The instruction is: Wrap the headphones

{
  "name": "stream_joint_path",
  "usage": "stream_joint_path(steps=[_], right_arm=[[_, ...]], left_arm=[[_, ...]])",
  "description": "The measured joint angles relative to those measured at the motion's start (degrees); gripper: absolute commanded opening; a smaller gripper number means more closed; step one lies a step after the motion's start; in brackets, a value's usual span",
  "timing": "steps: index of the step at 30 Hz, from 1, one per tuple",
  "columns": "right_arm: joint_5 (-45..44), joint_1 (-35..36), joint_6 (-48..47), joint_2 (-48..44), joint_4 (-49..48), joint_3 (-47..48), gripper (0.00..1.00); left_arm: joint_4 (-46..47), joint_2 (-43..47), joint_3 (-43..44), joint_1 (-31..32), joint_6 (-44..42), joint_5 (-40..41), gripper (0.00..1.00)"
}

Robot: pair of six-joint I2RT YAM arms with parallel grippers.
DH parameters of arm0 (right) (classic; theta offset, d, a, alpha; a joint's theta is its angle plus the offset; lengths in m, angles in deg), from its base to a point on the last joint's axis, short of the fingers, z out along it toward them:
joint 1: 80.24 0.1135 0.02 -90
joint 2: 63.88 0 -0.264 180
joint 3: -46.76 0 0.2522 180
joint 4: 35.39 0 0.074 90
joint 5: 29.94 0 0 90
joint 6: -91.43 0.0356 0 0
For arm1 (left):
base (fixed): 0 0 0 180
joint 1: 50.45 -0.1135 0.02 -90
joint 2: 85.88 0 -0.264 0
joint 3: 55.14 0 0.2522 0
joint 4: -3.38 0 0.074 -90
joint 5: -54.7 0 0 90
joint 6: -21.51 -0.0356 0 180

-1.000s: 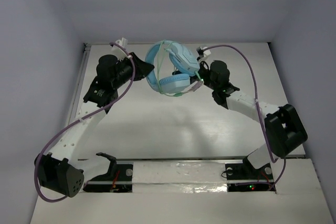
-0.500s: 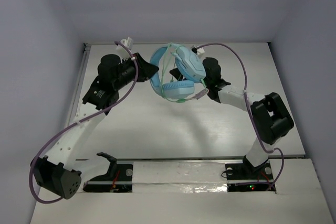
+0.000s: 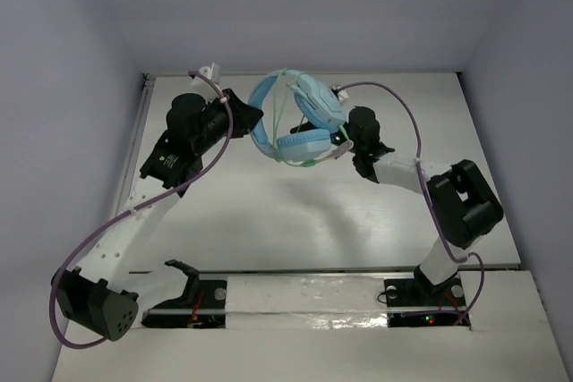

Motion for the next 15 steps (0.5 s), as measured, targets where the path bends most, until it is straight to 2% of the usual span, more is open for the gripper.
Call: stream_joint_path(steps=[9,15], right_arm=[[10.95,0.02,12.85,-4.17,-2.40,-6.01,0.00],[13.14,0.02,19.65,-7.65,-5.86,-10.49,0.00]], left_arm=[[1.84,0.26,-1.11,0.04,0.09,13.86,0.00],[6.91,0.63,-7.15,0.13,2.32,21.14,0.00]])
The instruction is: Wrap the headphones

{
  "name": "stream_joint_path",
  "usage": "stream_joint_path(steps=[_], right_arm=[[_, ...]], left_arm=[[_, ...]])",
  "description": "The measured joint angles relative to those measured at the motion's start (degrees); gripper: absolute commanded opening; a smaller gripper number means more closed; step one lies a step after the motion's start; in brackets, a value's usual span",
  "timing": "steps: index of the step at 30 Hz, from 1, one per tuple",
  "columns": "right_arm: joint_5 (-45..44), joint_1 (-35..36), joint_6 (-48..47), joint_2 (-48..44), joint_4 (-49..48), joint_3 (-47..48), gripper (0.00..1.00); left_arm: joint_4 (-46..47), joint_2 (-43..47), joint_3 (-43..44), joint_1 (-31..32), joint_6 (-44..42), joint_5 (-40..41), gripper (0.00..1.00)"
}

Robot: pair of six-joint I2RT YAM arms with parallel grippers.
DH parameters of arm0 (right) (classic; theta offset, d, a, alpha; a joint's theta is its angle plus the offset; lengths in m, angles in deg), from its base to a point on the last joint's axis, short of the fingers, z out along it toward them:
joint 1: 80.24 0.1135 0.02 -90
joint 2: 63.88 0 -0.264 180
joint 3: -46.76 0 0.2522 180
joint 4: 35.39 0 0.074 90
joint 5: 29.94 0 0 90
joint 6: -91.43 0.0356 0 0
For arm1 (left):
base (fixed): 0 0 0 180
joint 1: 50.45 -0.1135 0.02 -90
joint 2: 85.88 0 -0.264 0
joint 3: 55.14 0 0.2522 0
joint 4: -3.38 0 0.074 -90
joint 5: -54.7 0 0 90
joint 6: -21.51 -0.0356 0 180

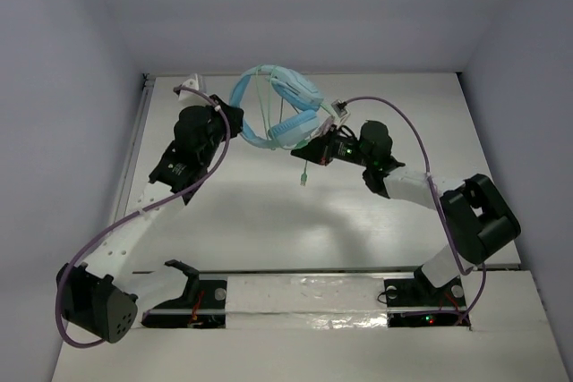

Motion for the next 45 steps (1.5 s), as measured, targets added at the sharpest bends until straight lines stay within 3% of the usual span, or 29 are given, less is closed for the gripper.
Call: stream_joint_path(steps=[8,16,24,34,36,38,41,44,45], right_arm=[[-1.95,0.87,3.72,0.02,0.57,-3.23,0.00],[-6.51,3.04,3.06,0.94,5.14,-4.11,0.00],[-7.30,3.54,1.22,2.29,9.38,-4.31,0.01],[-7.39,3.67,11.15,7.85,0.31,-5.62,0.10],[-8.28,3.87,12.04,8.24,0.70,-6.51,0.20],[-9.09,4.15,12.17,8.26,2.03,-6.86,0.21],[-9.79,4.37,11.69,8.26,4.07,-6.86,0.41],[-10.34,4.57,10.25,8.24,7.02,-6.82,0.66],[-10.67,4.63,9.97,8.04,8.00,-6.86,0.90]], left_arm=[[5.11,-3.54,-10.05,0.28,5.84,8.61,0.00],[8.79,-12.41,-10.69,1.07,9.33,12.66,0.00],[9.79,-15.85,-10.80,1.90,11.56,14.82,0.00],[11.91,-20.87,-10.88,5.81,11.65,23.28,0.00],[12.24,-23.65,-10.88,6.14,11.67,24.17,0.00],[12.55,-26.88,-10.62,6.32,11.69,24.76,0.00],[12.46,-32.28,-9.33,6.27,11.63,25.27,0.00],[11.80,-36.44,-7.21,6.10,11.08,25.42,0.00],[11.61,-37.46,-6.36,5.97,10.86,25.46,0.00]])
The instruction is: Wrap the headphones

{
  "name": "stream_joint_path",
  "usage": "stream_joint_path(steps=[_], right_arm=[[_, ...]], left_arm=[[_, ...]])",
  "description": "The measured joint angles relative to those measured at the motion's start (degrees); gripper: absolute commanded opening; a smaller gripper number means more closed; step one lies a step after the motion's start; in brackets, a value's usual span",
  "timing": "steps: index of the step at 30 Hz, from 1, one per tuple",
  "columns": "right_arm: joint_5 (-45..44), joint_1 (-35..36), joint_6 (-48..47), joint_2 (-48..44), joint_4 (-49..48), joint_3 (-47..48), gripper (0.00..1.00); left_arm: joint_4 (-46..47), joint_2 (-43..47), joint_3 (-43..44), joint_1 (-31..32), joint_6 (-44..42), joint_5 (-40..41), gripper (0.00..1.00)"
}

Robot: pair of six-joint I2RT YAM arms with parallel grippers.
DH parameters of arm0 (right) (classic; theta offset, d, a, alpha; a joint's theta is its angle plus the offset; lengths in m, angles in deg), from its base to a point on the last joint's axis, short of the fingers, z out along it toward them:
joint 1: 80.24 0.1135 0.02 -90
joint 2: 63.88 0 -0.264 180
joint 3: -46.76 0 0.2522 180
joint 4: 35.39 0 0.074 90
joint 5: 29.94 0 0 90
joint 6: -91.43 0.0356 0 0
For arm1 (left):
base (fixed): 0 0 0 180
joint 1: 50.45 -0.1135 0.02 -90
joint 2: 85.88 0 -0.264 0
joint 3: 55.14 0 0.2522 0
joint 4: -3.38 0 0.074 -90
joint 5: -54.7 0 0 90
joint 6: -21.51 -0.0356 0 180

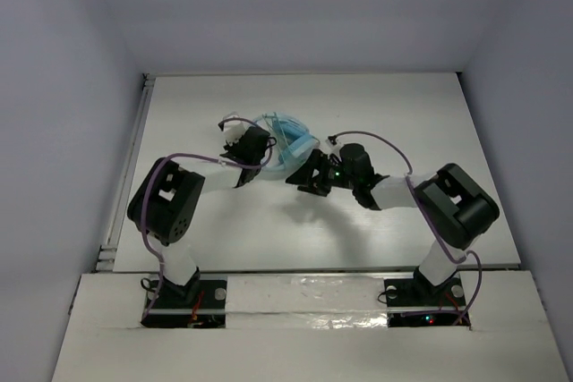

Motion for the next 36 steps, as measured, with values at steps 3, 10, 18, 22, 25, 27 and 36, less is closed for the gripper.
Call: stream_joint_path(steps=[3,10,18,22,25,27,36], right_arm=[[-2.14,0.17,-2.16,-2.36,4.44,-0.68,1.00],[-8.28,0.35,-8.24,-14.14,16.92,-2.86,1.00],[-20.02,0.35,-16.11,-37.53,32.44,-3.43,0.73],[-25.79,0.37,-19.56,-48.02,38.42,-1.64,0.21],[-29.18,0.35,-21.38,-52.98,41.59,0.90,0.00],[-31.41,0.37,-22.47,-54.93,43.32,2.86,0.00],[-38.45,0.35,-25.24,-58.58,49.35,6.82,0.13]], left_arm=[[0.11,-2.01,2.62,-0.52,-0.57,-0.13,0.00],[-0.07,-6.05,9.01,-0.90,-3.32,-0.90,0.00],[0.22,-6.93,10.78,-0.87,-5.49,-3.67,0.91],[-0.87,-3.93,10.49,-0.87,-5.90,-4.79,0.99],[-1.73,2.03,8.35,-0.87,-5.90,-5.86,0.99],[-2.03,7.52,6.51,-0.87,-5.90,-6.75,0.99],[-5.81,32.22,-0.39,-0.87,-6.82,-11.08,0.99]])
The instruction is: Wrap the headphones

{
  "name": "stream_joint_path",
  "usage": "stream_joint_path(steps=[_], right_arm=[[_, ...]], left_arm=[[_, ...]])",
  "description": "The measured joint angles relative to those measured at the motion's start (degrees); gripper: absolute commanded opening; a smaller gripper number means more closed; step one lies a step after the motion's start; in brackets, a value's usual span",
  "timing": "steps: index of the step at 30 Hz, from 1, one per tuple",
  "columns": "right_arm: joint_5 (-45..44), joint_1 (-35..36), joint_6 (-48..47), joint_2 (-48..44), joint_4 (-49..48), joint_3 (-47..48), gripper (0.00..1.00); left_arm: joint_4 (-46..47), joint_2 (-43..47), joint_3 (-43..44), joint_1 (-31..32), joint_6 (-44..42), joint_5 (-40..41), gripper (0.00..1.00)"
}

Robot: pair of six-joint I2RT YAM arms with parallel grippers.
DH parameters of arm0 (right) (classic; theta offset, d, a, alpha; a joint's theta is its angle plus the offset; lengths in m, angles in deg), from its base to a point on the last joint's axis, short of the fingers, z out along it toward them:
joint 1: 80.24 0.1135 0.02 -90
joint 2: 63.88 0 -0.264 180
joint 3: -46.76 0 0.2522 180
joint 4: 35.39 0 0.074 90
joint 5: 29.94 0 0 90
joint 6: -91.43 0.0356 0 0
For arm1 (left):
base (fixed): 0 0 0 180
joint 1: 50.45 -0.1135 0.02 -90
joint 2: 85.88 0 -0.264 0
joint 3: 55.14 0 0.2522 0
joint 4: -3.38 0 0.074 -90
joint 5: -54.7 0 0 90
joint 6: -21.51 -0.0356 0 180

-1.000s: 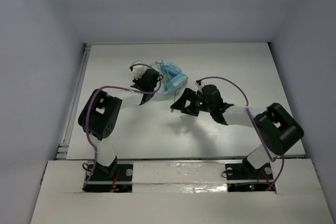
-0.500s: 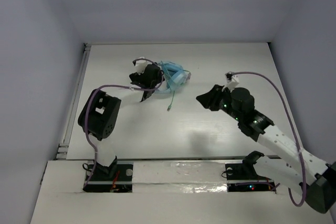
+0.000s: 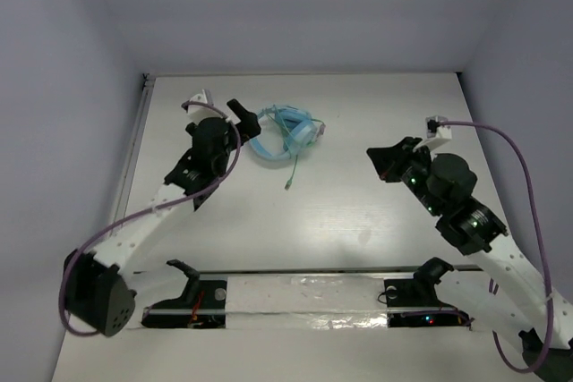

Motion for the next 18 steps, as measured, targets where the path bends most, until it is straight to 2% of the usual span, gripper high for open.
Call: stream_joint_path(steps=[2,3,5,6,8,9,11,18], right_arm=[[-1.51,0.02,-0.76,-2.49,1.88,1.18,0.27],[-2.47,0.00,-1.22,-4.13,2.84,1.95,0.44],[-4.68,0.02,-2.14,-7.76,4.07,3.61,0.59],[-6.03,0.02,-2.60,-9.73,4.48,4.46,0.74],[-9.16,0.02,-3.45,-13.33,4.76,5.88,0.84],[-10.88,0.00,-3.98,-15.28,4.79,6.56,0.95],[-14.21,0.00,-4.46,-18.43,4.68,7.10,1.00],[-19.26,0.02,-4.42,-20.72,6.12,6.34,1.00]], left_arm=[[-2.51,6.88,-1.46,0.00,-0.92,-1.53,0.99],[-4.00,10.51,-1.57,0.00,-1.53,-2.14,0.99],[-6.32,17.38,-1.53,0.00,-2.69,-3.04,0.99],[-7.48,20.46,-1.36,0.00,-3.34,-3.26,0.99],[-10.19,25.81,-0.74,0.00,-4.59,-3.43,0.99],[-11.63,27.93,-0.33,0.00,-5.07,-3.48,0.99],[-14.32,31.93,0.35,0.00,-6.01,-3.52,0.99],[-19.93,37.42,0.48,0.00,-8.39,-3.65,0.99]])
